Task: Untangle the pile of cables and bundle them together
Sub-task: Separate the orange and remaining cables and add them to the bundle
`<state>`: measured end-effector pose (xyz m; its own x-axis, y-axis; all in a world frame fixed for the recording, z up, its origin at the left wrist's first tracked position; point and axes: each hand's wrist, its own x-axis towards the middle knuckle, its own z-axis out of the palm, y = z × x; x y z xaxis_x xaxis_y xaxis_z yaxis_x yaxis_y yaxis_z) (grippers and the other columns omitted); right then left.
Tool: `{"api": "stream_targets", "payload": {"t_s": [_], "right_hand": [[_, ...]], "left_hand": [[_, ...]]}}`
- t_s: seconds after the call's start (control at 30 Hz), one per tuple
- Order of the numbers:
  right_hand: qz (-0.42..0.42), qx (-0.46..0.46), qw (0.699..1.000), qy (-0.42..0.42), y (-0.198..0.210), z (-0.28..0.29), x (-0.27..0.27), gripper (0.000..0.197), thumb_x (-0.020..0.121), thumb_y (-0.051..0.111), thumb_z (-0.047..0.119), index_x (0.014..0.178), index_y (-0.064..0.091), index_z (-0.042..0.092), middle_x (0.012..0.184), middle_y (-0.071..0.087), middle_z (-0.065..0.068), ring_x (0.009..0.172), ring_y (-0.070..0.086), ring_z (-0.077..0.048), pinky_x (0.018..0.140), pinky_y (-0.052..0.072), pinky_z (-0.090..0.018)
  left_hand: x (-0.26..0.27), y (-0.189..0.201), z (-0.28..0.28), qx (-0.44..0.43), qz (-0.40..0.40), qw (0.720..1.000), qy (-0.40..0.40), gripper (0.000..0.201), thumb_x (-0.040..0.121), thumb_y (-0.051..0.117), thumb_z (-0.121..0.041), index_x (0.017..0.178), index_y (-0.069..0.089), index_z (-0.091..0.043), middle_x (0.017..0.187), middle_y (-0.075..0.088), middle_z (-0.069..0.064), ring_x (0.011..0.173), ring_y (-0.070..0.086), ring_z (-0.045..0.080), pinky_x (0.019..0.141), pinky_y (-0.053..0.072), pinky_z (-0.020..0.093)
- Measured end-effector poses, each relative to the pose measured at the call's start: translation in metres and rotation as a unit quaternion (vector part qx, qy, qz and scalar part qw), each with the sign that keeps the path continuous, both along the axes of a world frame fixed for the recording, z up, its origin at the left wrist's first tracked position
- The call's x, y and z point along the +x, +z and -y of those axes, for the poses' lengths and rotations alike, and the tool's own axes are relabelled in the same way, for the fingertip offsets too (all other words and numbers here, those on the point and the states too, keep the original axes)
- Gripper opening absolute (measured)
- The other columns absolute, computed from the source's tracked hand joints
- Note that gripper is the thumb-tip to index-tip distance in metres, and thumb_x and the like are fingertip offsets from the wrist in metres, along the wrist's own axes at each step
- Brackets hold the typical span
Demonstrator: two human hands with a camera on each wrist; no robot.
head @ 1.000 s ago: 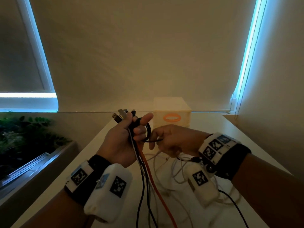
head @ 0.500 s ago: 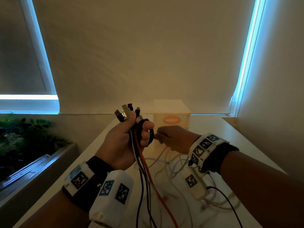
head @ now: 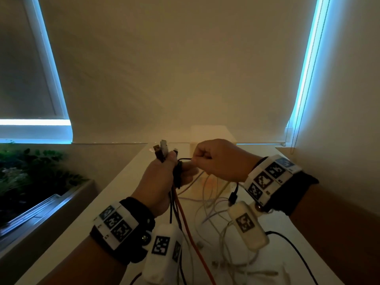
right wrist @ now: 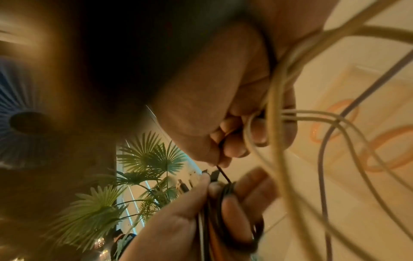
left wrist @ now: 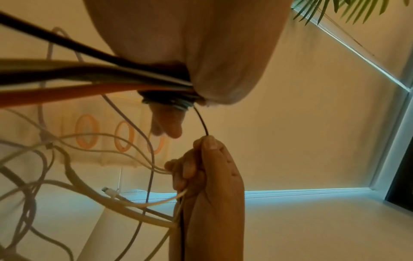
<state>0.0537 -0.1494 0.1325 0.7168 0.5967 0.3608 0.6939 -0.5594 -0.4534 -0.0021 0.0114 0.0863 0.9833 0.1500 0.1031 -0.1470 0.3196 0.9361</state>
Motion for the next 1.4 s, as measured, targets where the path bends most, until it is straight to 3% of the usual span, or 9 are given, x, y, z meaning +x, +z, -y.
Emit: {"api": "stream_targets", "payload": {"t_s": [0.2, 0.33, 0.43, 0.6, 0.83, 0.97, 1.1, 1.3, 1.4], "right_hand": [[-0.011, -0.043, 0.999, 0.03, -0.045, 0.002, -0.001, 0.012, 0.096, 0.059, 0.033, 0.092, 0.061, 0.022, 0.086, 0.063, 0.005, 0.078, 0.059, -0.011, 0.074, 0.051, -0.029], [0.056, -0.056, 0.997, 0.024, -0.062, 0.014, 0.015, 0.031, 0.101, 0.047, 0.036, 0.082, 0.06, 0.016, 0.079, 0.062, 0.001, 0.072, 0.056, -0.011, 0.069, 0.047, -0.03], [0.142, -0.089, 0.985, 0.034, -0.073, 0.019, 0.022, 0.034, 0.1, 0.044, 0.038, 0.072, 0.048, 0.018, 0.073, 0.054, 0.001, 0.07, 0.048, -0.015, 0.068, 0.043, -0.037], [0.136, -0.121, 0.981, 0.061, -0.083, 0.021, 0.019, 0.029, 0.1, 0.047, 0.034, 0.073, 0.045, 0.024, 0.073, 0.045, 0.008, 0.07, 0.043, -0.012, 0.066, 0.033, -0.03], [0.1, -0.145, 0.984, 0.009, -0.081, 0.033, 0.027, 0.026, 0.104, 0.04, 0.033, 0.083, 0.049, 0.021, 0.079, 0.048, 0.009, 0.077, 0.048, -0.017, 0.074, 0.041, -0.035], [0.112, -0.234, 0.965, -0.051, -0.063, 0.036, 0.05, 0.033, 0.102, 0.04, 0.04, 0.11, 0.067, 0.023, 0.116, 0.064, 0.002, 0.113, 0.056, -0.022, 0.097, 0.046, -0.044], [0.086, -0.255, 0.962, -0.051, -0.05, 0.027, 0.063, 0.035, 0.104, 0.039, 0.037, 0.132, 0.059, 0.034, 0.156, 0.037, 0.001, 0.145, 0.029, -0.02, 0.117, 0.027, -0.044], [0.031, -0.141, 0.989, -0.036, -0.04, 0.027, 0.056, 0.028, 0.102, 0.039, 0.026, 0.087, 0.062, 0.02, 0.096, 0.062, 0.001, 0.089, 0.058, -0.019, 0.077, 0.043, -0.033], [0.038, -0.11, 0.992, -0.037, -0.034, 0.028, 0.056, 0.029, 0.103, 0.038, 0.027, 0.089, 0.063, 0.02, 0.102, 0.062, 0.003, 0.096, 0.058, -0.017, 0.088, 0.047, -0.037]], "left_hand": [[0.01, 0.003, -0.001, -0.22, 0.024, 0.975, 0.0, 0.038, 0.112, 0.033, -0.034, 0.139, 0.039, -0.009, 0.113, 0.073, 0.028, 0.103, 0.074, 0.037, 0.066, 0.062, 0.032], [0.008, 0.005, -0.003, -0.293, 0.014, 0.956, -0.019, 0.03, 0.111, 0.032, -0.036, 0.129, 0.042, -0.014, 0.114, 0.073, 0.027, 0.104, 0.074, 0.038, 0.06, 0.059, 0.03], [0.008, 0.007, -0.004, -0.303, 0.019, 0.953, -0.005, 0.034, 0.111, 0.034, -0.037, 0.108, 0.051, -0.008, 0.104, 0.077, 0.021, 0.099, 0.075, 0.032, 0.075, 0.057, 0.031], [0.007, 0.015, -0.009, -0.326, 0.035, 0.945, 0.015, 0.033, 0.11, 0.038, -0.035, 0.109, 0.052, -0.006, 0.095, 0.078, 0.02, 0.085, 0.078, 0.032, 0.081, 0.063, 0.036], [0.004, 0.013, -0.004, -0.28, 0.023, 0.96, -0.007, 0.033, 0.109, 0.04, -0.038, 0.097, 0.05, -0.009, 0.078, 0.071, 0.011, 0.063, 0.069, 0.023, 0.06, 0.055, 0.027], [0.004, 0.006, 0.006, -0.234, 0.019, 0.972, -0.022, 0.032, 0.11, 0.039, -0.036, 0.099, 0.051, -0.008, 0.079, 0.072, 0.012, 0.065, 0.068, 0.023, 0.068, 0.051, 0.031], [0.005, 0.002, 0.012, -0.206, 0.011, 0.978, -0.028, 0.033, 0.11, 0.038, -0.036, 0.097, 0.05, -0.008, 0.078, 0.069, 0.01, 0.063, 0.064, 0.022, 0.065, 0.049, 0.031], [0.004, 0.007, 0.002, -0.221, 0.035, 0.971, -0.083, 0.035, 0.111, 0.033, -0.038, 0.087, 0.044, -0.015, 0.073, 0.056, 0.003, 0.057, 0.053, 0.019, 0.052, 0.048, 0.027], [0.001, 0.013, 0.001, -0.204, 0.04, 0.976, -0.061, 0.038, 0.111, 0.035, -0.038, 0.088, 0.05, -0.011, 0.076, 0.061, 0.006, 0.063, 0.058, 0.02, 0.062, 0.049, 0.029]]}}
